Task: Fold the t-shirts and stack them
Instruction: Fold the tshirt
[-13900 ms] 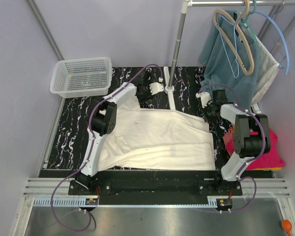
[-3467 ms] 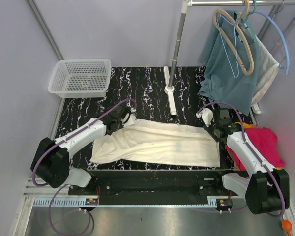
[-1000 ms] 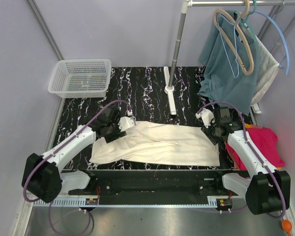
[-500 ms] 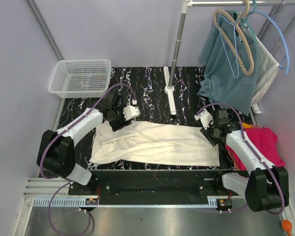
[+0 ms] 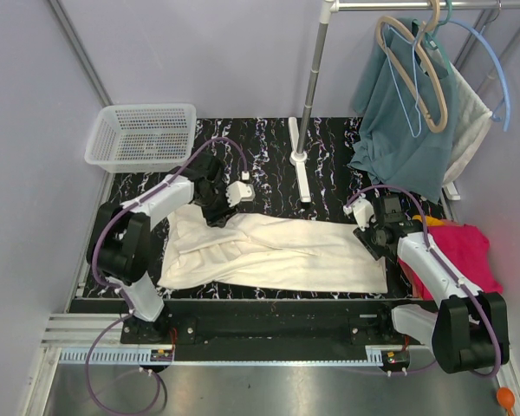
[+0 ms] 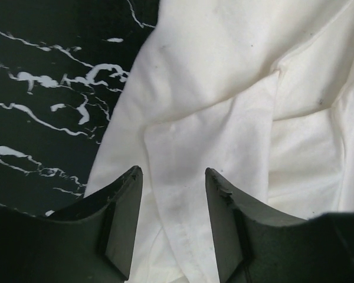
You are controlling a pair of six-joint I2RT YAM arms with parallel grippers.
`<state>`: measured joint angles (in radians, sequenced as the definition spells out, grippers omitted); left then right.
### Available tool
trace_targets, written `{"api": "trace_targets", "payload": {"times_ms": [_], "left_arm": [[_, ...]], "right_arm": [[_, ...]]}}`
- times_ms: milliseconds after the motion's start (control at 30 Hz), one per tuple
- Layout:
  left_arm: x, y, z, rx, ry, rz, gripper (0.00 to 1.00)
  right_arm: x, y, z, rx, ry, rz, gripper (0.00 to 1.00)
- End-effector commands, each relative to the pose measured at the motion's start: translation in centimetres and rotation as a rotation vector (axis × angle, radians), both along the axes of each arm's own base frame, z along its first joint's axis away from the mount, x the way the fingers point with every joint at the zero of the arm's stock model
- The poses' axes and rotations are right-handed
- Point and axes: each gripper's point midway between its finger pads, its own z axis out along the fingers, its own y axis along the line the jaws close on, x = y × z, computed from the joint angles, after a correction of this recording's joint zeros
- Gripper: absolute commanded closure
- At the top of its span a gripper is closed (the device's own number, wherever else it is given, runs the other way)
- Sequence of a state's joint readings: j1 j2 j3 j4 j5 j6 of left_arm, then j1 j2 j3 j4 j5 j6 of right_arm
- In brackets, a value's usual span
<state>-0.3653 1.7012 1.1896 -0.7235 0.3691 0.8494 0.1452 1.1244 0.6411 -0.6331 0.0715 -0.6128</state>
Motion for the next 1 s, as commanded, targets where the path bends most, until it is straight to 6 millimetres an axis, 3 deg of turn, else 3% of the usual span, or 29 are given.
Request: {"api": "trace_targets", "payload": {"times_ms": [0,367,500,533,633,800,967], "left_arm": [[-0.1,-0.6,-0.3,-0.028,0.053,-0.043,0.51],[0.0,-0.1,-3.0,0.016,0.122,-0.029,0.56],[-0.2,0.0,-3.5,0.022,0.138,-0.023,0.76],[-0.2,-0.1,-3.4,0.02,0.139,-0.014,0.85],[-0.3,-0.2,-2.8,0.011,0.14,0.006,1.0],[-0.6,0.3,-1.9,0.03,0.129,0.034,1.0],[-1.2,0.3,0.6,0.028,0.07,0.05,1.0]], "right_arm": [[1.8,0.2,1.4,0.004,-0.071,-0.024,0.54],[1.5,0.3,1.5,0.021,-0.086,-0.042,0.54],[1.4,0.2,1.5,0.018,-0.088,-0.042,0.54],[1.4,0.2,1.4,0.017,-0.085,-0.042,0.55],[1.3,0.3,1.2,0.02,-0.078,-0.039,0.55],[1.3,0.4,0.9,0.026,-0.065,-0.041,0.55],[1.2,0.5,0.8,0.034,-0.061,-0.044,0.55]]}}
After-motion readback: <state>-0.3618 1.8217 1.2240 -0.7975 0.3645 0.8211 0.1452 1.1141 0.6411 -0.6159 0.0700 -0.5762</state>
